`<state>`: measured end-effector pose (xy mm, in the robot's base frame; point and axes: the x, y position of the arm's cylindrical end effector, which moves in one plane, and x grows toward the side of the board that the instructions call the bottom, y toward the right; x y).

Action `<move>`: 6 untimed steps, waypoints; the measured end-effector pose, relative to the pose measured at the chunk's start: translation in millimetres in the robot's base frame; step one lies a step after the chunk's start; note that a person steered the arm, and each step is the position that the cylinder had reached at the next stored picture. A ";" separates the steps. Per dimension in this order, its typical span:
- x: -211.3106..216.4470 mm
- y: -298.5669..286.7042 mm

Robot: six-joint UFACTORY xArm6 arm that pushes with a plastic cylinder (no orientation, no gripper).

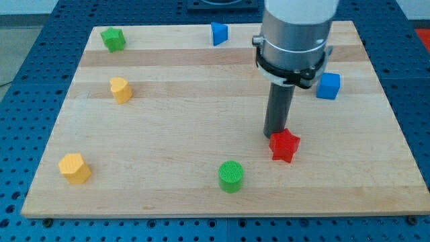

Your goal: Slide the red star towards the bottom right corner of the board

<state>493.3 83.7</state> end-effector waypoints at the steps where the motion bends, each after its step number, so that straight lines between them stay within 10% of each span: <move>1: -24.7 -27.5; 6: 39.1 23.1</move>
<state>532.4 106.9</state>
